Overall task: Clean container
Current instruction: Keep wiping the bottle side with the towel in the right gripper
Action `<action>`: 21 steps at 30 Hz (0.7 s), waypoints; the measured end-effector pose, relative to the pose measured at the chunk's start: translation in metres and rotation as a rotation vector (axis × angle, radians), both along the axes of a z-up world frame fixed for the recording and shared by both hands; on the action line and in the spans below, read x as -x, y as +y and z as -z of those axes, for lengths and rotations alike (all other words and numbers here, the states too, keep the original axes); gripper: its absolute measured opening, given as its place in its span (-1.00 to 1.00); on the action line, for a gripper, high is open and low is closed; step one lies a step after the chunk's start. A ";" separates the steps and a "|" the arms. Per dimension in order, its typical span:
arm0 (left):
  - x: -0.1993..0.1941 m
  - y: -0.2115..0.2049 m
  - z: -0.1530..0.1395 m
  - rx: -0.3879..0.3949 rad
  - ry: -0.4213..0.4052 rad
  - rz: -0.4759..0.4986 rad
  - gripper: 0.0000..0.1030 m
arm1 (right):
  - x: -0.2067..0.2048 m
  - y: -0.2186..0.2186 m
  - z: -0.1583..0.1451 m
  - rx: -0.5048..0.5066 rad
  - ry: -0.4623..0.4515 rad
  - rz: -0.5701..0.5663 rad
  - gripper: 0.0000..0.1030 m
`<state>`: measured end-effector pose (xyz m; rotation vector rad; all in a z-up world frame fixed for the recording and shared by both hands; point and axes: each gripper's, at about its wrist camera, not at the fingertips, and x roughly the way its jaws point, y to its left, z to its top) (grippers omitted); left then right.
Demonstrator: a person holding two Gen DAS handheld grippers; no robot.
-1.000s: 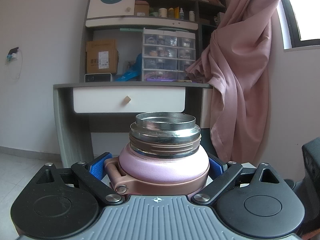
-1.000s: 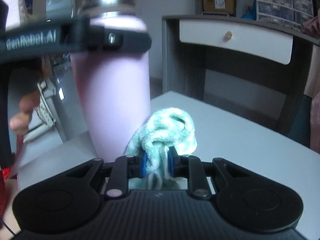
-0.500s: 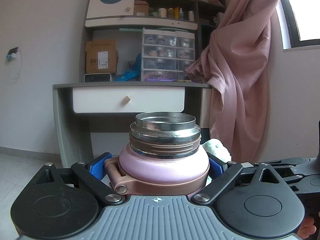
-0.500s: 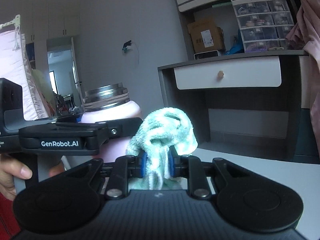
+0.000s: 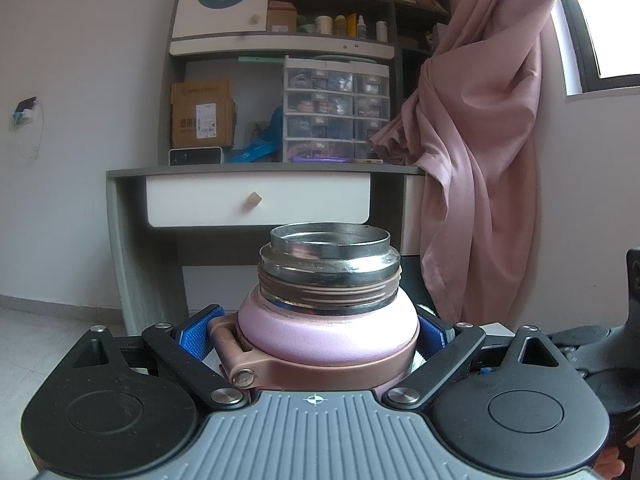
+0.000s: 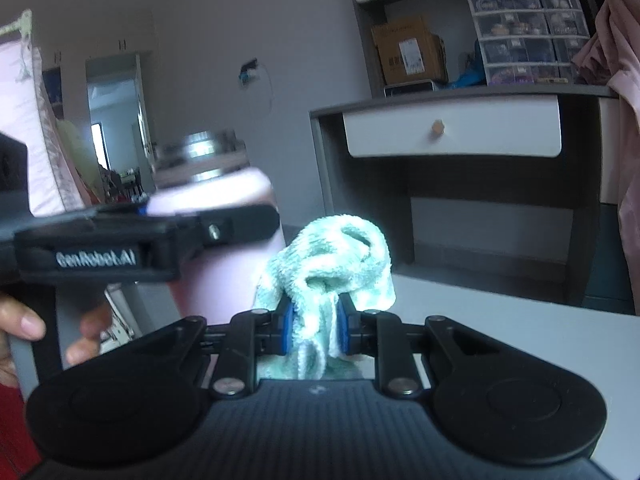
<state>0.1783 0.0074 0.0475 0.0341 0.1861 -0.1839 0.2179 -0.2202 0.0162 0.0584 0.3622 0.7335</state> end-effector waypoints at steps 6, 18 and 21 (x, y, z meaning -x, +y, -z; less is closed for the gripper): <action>0.001 -0.003 0.000 -0.003 0.000 -0.001 0.85 | -0.007 0.011 0.013 0.104 0.052 0.005 -0.58; 0.001 -0.007 0.000 -0.006 0.000 0.000 0.85 | -0.005 0.030 0.029 0.265 0.075 -0.001 -0.58; 0.001 -0.008 0.000 -0.006 0.000 0.000 0.85 | -0.004 0.029 0.027 0.263 0.071 -0.009 -0.58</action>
